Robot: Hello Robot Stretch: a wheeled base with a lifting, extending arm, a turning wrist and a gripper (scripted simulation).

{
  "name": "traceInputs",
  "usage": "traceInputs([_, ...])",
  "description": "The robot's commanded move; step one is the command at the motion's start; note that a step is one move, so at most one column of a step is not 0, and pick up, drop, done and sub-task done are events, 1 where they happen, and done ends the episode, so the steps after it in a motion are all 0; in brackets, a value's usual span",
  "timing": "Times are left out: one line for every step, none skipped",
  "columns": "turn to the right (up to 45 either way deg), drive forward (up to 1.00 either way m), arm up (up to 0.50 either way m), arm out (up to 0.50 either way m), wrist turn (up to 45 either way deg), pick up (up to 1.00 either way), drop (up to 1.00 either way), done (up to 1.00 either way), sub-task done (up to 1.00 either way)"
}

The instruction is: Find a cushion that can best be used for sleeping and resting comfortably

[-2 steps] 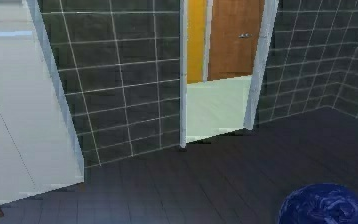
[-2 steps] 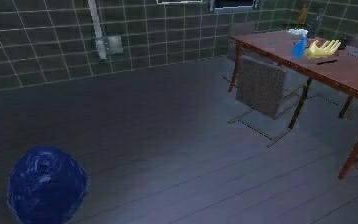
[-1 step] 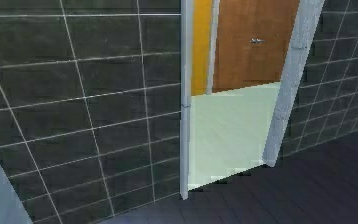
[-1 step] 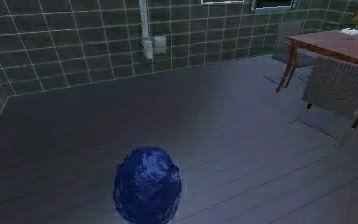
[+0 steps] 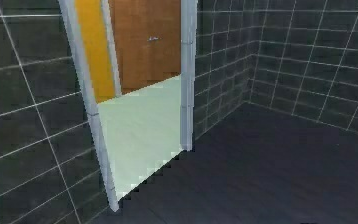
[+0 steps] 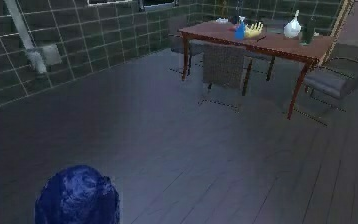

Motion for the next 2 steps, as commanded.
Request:
traceInputs([0.0,1.00,0.00,0.00,0.0,0.00,0.00,0.00,0.00])
traceInputs([0.0,0.15,0.00,0.00,0.0,0.00,0.00,0.00,0.00])
